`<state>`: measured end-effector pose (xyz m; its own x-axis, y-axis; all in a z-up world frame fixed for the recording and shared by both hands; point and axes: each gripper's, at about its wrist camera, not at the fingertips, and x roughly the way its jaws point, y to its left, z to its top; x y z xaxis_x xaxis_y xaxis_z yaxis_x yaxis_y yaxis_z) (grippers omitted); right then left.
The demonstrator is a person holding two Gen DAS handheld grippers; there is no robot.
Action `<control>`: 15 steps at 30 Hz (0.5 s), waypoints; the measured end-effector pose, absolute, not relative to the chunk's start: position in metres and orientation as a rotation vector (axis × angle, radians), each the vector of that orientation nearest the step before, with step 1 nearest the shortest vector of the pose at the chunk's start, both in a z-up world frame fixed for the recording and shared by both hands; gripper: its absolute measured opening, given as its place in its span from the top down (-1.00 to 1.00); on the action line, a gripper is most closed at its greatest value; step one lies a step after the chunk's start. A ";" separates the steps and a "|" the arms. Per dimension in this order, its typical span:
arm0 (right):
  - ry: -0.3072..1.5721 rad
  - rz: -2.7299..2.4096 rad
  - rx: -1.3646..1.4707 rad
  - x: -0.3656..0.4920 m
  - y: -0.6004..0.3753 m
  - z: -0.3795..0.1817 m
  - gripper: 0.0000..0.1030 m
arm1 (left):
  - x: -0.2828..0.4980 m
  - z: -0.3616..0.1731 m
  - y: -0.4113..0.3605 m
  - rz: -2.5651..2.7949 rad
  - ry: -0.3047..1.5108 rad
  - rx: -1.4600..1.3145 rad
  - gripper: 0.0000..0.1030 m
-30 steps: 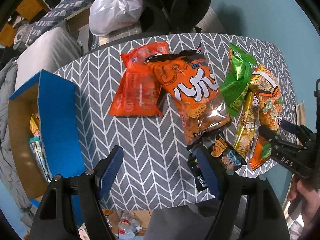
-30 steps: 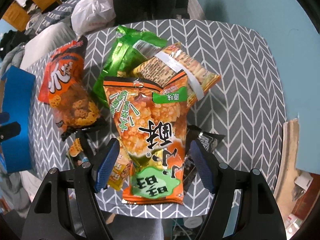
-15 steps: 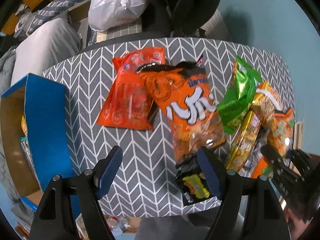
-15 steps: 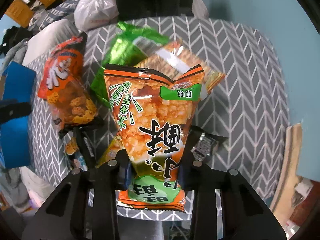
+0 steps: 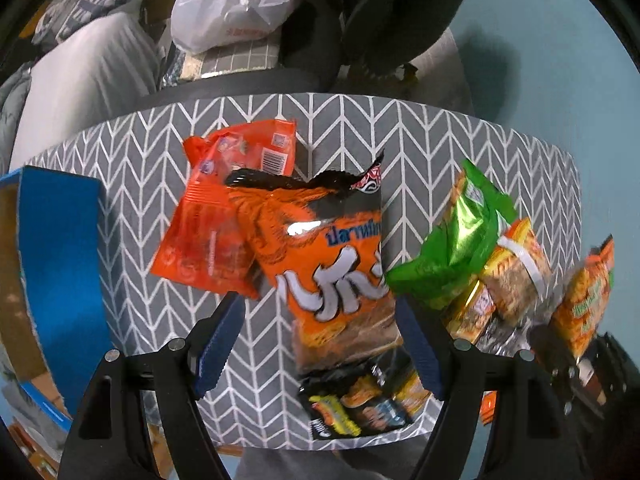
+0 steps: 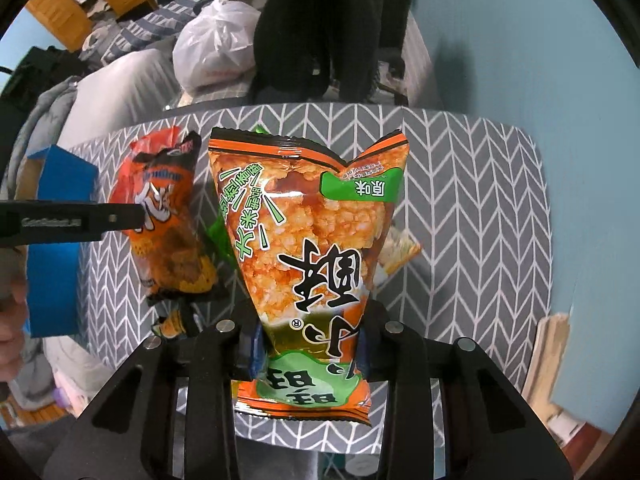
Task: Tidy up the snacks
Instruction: 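Grasp the orange rice-cracker bag with the right tool while the left tool grasps the orange chip bag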
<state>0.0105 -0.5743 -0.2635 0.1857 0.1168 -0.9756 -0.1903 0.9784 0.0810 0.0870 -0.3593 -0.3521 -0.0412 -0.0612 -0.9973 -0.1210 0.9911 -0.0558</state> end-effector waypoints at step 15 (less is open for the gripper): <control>1.398 0.266 -0.086 0.023 -0.570 -0.272 0.36 | 0.098 -0.409 -0.378 0.092 1.657 -0.075 -0.40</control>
